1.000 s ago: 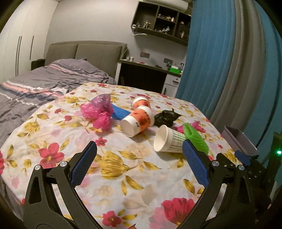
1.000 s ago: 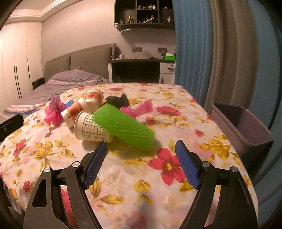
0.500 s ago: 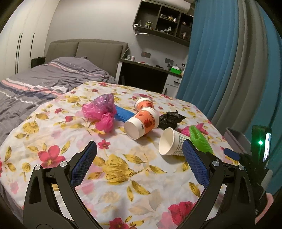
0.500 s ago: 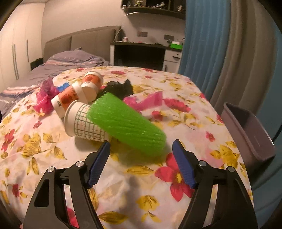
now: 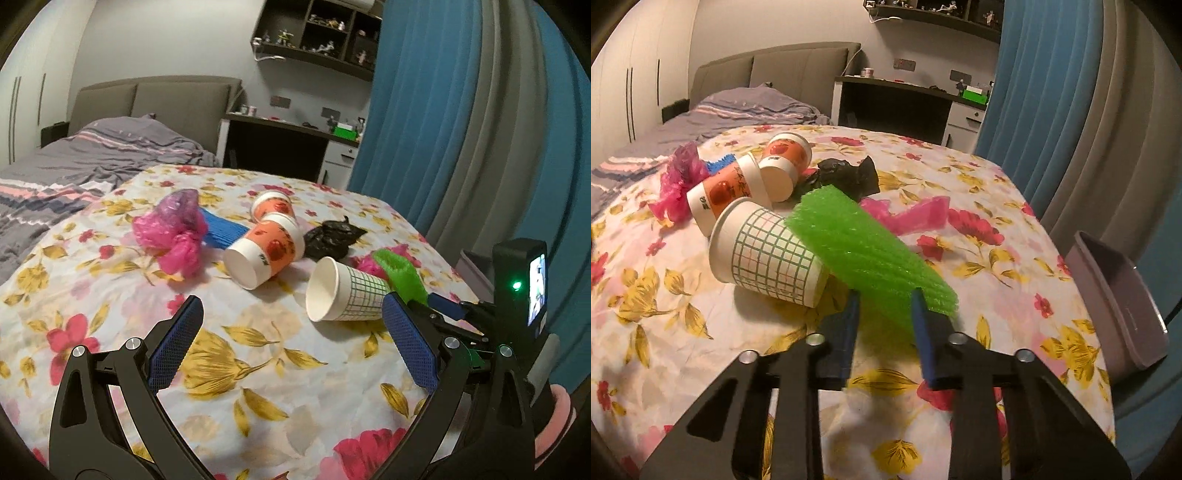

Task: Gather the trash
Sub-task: 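Move both tools back toward the green mesh sleeve on the bed, then grasp the green mesh sleeve with the right tool while the left tool grasps the grid paper cup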

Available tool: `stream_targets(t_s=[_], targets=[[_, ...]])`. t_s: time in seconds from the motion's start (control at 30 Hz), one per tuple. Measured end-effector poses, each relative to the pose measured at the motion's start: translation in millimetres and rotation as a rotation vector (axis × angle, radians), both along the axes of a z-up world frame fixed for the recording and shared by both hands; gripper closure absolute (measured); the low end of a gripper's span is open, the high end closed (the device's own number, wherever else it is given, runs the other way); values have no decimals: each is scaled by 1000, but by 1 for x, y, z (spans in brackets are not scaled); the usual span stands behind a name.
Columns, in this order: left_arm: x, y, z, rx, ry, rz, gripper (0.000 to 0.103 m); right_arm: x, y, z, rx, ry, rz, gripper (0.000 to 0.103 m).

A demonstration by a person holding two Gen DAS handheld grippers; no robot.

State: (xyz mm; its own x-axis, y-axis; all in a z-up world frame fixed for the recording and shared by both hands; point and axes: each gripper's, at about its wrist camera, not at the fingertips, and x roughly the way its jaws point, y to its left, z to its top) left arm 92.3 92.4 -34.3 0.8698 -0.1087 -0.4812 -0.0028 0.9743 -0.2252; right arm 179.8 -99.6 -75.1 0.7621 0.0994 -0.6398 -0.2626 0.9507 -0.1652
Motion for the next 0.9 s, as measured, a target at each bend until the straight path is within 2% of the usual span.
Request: stream_targets(t_s=[0.17,0.3,0.4,0.73,0.77,0.9], targets=[[15,-7,-6,-12,28,-39,7,-5,-11,8,30,-47,-7,87],[28,-16,-10,-20,49,-76,7,-11,-27,17,90,-71,-32,87],[38,-21,-14,-19,71,-105,12,-16,-42,24,145,-78,-48,87],[76,-35,-34,-66,169,-204,50,-31,-74,33,233,-87,-71,87],[77,-36,-35,-73,174,-214,57,-32,-76,34,241,-86,-71,87],[78,-40,-37,-77,181,-249,71,-35,-82,34,262,-83,-71,87]])
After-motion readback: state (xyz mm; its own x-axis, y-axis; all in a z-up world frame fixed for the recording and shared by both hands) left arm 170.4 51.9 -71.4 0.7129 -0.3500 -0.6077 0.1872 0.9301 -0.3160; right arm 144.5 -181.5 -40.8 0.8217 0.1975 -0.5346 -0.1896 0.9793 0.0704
